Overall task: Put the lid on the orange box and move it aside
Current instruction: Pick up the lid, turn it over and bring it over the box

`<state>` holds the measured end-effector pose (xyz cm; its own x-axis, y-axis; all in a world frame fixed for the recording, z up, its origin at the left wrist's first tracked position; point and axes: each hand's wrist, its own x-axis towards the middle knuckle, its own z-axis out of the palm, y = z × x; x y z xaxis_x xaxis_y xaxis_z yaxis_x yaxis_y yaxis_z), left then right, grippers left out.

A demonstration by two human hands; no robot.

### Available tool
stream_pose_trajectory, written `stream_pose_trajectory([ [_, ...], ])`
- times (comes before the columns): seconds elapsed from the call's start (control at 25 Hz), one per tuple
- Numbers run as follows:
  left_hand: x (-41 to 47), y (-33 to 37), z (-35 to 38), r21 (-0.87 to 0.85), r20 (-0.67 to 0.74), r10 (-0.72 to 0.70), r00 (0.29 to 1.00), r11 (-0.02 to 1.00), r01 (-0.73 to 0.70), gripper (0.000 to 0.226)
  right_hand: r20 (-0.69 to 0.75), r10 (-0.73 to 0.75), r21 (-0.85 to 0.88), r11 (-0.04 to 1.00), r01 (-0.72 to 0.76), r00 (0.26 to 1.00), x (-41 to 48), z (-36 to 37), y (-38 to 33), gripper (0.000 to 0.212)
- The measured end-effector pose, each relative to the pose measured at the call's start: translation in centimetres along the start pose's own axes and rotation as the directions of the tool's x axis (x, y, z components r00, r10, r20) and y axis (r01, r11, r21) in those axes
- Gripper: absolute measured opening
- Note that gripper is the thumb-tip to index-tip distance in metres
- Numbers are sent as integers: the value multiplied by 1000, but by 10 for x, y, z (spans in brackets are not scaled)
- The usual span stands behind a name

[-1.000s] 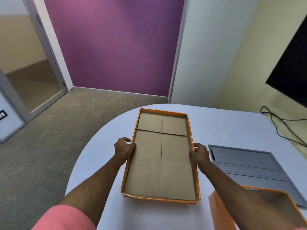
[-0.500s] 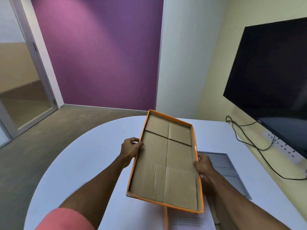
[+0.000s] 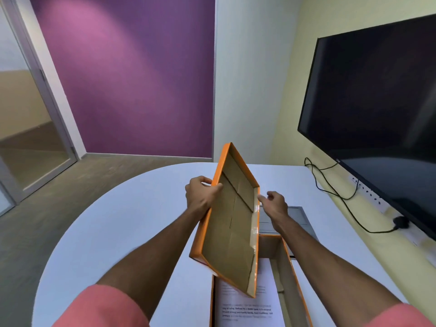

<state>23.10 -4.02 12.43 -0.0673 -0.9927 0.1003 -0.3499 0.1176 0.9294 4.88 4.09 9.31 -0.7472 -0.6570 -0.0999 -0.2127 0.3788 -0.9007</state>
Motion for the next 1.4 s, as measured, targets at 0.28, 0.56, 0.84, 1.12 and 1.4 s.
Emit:
stream_pose_trajectory([
  [0.28, -21, 22, 22, 68, 12, -4, 1000, 998, 3, 45, 228, -24, 419, 905, -75, 973, -22, 1, -72, 38],
  [0.56, -39, 17, 34, 175, 22, 71, 997, 982, -74, 55, 339, 19, 212, 973, -96, 941, -32, -10, -78, 31],
  [0.84, -49, 8, 33, 173, 71, 138, 988, 974, -148, 63, 283, 33, 182, 979, -87, 959, -28, -5, -80, 21],
  [1.12, -24, -29, 12, -38, 365, -217, 905, 968, 247, 72, 347, 14, 354, 924, -145, 938, -21, -34, -97, 11],
  [1.4, -27, -59, 0, -144, 577, -437, 690, 777, 613, 82, 489, -17, 545, 787, -290, 872, -12, -71, -101, 12],
])
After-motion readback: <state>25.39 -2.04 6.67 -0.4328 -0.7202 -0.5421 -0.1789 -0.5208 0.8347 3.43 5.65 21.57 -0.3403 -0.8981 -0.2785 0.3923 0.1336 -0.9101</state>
